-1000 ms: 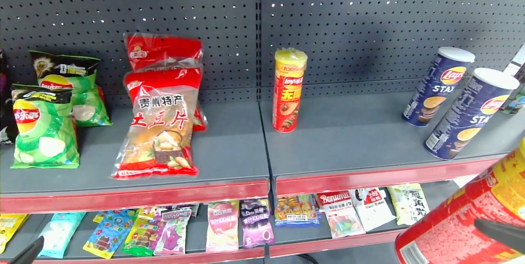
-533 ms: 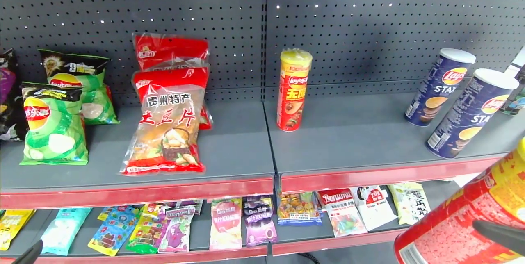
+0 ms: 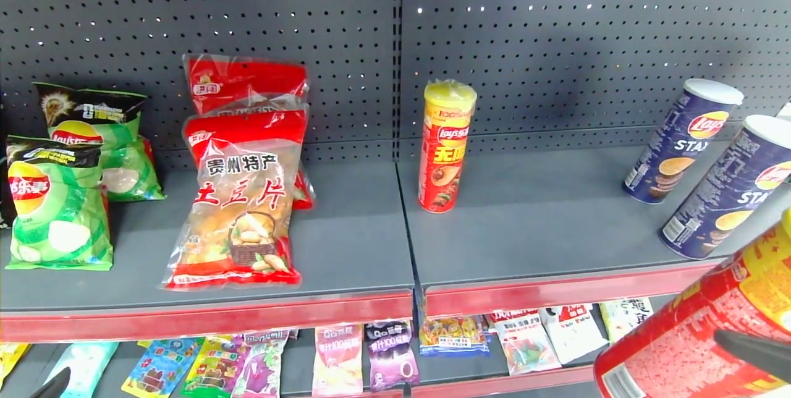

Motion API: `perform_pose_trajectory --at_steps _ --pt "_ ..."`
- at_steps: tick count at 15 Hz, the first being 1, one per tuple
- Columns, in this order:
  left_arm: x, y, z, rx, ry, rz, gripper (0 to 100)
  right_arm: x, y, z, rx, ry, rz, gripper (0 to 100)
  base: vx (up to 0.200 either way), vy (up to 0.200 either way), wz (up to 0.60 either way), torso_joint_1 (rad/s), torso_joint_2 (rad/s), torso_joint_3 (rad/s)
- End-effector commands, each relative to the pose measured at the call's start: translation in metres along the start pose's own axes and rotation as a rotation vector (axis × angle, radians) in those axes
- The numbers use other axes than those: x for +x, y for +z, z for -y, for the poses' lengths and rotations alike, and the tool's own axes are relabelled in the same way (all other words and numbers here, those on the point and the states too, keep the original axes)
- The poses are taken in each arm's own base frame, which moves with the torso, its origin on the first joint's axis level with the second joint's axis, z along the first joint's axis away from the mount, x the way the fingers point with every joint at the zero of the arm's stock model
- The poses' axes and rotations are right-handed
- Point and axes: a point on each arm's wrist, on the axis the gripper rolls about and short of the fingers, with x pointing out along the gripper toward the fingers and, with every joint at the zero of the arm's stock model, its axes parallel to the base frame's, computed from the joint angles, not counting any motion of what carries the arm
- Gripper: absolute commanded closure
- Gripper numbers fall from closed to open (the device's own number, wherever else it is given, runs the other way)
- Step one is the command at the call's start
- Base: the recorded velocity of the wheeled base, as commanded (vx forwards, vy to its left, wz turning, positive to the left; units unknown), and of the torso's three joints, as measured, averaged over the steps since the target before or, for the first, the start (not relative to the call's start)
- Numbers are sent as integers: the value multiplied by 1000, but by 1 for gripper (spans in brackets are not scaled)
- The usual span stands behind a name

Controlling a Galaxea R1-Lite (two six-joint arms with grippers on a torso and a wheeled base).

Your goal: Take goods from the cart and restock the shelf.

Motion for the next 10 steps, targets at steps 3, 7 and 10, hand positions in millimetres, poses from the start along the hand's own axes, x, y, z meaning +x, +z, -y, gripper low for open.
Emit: perform_pose_trajectory --at_steps 3,7,10 --pt "29 27 -2 11 -211 -11 0 1 0 0 2 2 -4 100 0 0 0 0 0 0" --pt "122 93 -1 -23 -464 18 0 5 3 3 7 2 -11 100 0 0 0 0 0 0" --pt "198 121 35 -96 -711 50 0 6 2 3 9 -1 -16 100 0 0 0 0 0 0"
